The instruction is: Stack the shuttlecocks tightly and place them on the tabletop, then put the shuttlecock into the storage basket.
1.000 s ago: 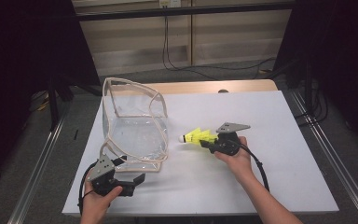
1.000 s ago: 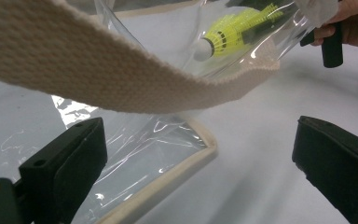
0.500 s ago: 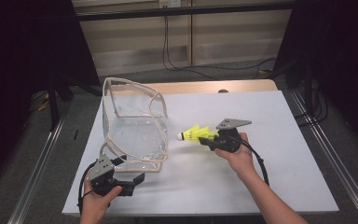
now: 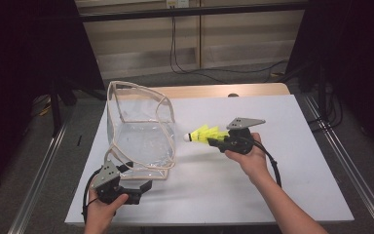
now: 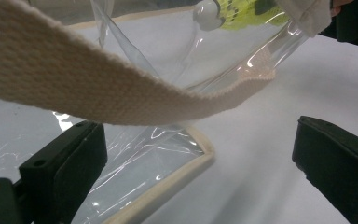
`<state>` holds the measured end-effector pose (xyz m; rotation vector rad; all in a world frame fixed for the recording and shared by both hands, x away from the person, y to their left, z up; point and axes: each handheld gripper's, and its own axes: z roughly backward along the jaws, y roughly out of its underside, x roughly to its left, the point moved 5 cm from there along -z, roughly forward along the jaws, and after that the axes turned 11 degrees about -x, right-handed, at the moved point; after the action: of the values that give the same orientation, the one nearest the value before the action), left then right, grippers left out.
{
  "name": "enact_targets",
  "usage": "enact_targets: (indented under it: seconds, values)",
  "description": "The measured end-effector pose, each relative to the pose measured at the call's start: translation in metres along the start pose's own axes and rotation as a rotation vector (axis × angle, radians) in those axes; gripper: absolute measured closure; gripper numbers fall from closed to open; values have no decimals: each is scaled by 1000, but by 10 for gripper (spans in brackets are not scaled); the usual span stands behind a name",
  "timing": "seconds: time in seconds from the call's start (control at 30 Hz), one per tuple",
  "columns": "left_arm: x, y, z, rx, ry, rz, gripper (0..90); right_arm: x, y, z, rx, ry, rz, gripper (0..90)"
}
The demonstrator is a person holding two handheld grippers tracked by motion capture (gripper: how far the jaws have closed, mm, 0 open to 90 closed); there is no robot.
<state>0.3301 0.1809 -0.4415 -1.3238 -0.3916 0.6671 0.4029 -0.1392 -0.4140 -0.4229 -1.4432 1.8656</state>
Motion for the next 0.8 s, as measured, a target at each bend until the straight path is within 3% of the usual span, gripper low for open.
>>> enact_targets:
  seconds: [0.8]
  values:
    - [0,-1,0,-9,0,4,29,11,-39,4,-20,-22,28,803]
